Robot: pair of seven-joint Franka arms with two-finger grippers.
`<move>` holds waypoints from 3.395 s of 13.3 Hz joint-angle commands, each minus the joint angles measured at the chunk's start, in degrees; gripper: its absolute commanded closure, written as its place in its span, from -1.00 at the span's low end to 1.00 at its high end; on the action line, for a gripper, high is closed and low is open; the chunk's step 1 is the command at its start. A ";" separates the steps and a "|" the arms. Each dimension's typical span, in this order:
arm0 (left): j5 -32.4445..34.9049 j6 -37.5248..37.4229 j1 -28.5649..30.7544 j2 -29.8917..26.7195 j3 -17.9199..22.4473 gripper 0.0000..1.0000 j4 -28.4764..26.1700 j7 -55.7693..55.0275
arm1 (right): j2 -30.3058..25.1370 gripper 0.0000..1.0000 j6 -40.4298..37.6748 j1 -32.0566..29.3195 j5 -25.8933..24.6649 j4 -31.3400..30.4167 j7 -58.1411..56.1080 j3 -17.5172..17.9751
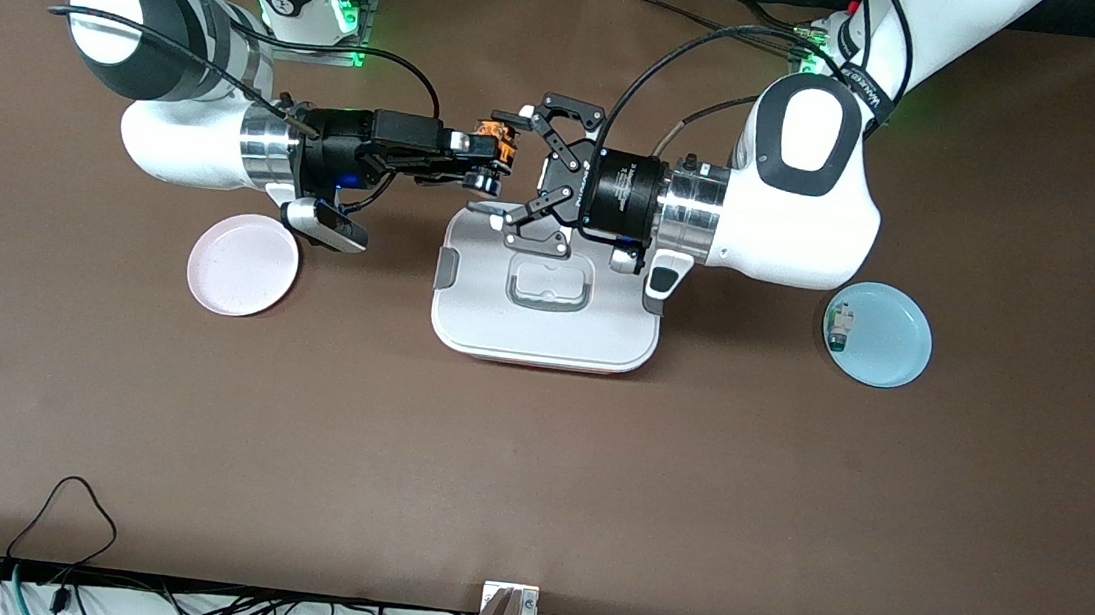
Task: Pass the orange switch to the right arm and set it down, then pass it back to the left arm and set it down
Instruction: 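Grasp the orange switch with the right gripper beside the left gripper, then open the left gripper and withdraw while the right gripper pulls away, then lower the switch onto the white plate while the left gripper retreats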
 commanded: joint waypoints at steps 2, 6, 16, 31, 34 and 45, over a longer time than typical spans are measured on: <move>-0.17 0.45 -0.98 1.29 0.28 -1.00 2.18 -1.34 | -0.51 0.53 0.27 -0.32 1.05 0.39 -0.78 0.26; -0.17 0.36 -0.89 1.20 0.28 -1.00 2.18 -1.43 | -0.51 0.53 -0.16 -2.68 -0.70 0.39 -3.06 0.26; 25.21 -7.97 0.96 -2.13 -0.69 -1.00 7.18 2.41 | -2.18 0.53 -5.26 -12.18 -25.02 0.57 -3.06 0.18; 63.08 -42.61 8.60 -16.11 -0.43 -0.98 6.75 36.42 | 1.69 0.53 1.40 -18.78 -105.78 2.24 -31.16 0.26; 67.06 -44.90 10.18 -16.82 -0.16 -0.99 6.58 44.86 | 3.71 0.52 6.41 -18.78 -113.55 0.75 -40.21 0.35; 69.09 -43.34 -1.33 -25.77 26.11 -1.00 -1.40 73.25 | 3.98 0.52 27.85 -18.60 -116.18 -18.14 -53.95 0.35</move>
